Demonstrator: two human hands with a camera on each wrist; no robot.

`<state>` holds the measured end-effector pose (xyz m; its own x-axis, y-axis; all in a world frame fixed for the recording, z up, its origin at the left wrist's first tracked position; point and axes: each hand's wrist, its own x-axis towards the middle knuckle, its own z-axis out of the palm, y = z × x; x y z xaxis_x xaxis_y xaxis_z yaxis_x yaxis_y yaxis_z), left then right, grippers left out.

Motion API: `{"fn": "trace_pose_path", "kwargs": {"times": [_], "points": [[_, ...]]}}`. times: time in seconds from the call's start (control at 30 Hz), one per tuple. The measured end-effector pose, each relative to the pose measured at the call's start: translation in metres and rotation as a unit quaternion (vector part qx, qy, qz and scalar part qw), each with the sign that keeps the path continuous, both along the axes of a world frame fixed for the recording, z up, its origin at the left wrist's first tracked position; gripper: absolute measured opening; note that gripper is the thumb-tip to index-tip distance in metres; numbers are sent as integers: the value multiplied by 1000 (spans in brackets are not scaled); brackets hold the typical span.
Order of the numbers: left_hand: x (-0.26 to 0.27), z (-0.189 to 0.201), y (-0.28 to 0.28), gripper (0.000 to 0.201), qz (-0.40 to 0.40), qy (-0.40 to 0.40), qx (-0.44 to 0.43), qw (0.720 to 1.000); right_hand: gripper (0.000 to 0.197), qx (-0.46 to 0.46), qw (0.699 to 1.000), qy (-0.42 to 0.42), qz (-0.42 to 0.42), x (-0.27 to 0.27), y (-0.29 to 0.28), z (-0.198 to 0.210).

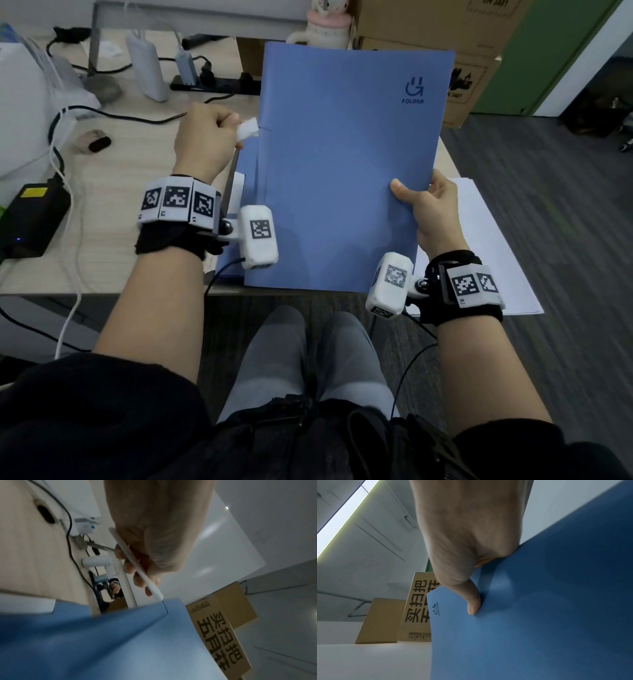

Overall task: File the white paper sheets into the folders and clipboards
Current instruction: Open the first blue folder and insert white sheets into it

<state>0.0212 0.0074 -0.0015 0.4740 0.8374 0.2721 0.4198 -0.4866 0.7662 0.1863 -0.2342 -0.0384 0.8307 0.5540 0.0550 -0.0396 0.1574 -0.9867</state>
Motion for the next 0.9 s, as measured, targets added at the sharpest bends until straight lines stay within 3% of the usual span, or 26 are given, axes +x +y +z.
{"fn": "trace_pose_path", "kwargs": {"times": [0.2,0.33,0.4,0.77,0.9], "points": [[11,-16,-17,42,13,-146,-160,976,26,16,1000,15,-7,-2,2,-4],[12,-21,-29,23,2,-188,-237,953,27,22,999,21,-14,-1,2,-6],[12,-23,-33,27,0,-197,-279,940,27,19,999,23,-18,-2,2,-8],[7,-26,-57,28,-15,-297,-395,869,28,7,999,26,-18,-8,-2,-7],[1,-29,-57,29,-27,-297,-408,863,28,2,1000,28,-14,-12,-5,-4]]}}
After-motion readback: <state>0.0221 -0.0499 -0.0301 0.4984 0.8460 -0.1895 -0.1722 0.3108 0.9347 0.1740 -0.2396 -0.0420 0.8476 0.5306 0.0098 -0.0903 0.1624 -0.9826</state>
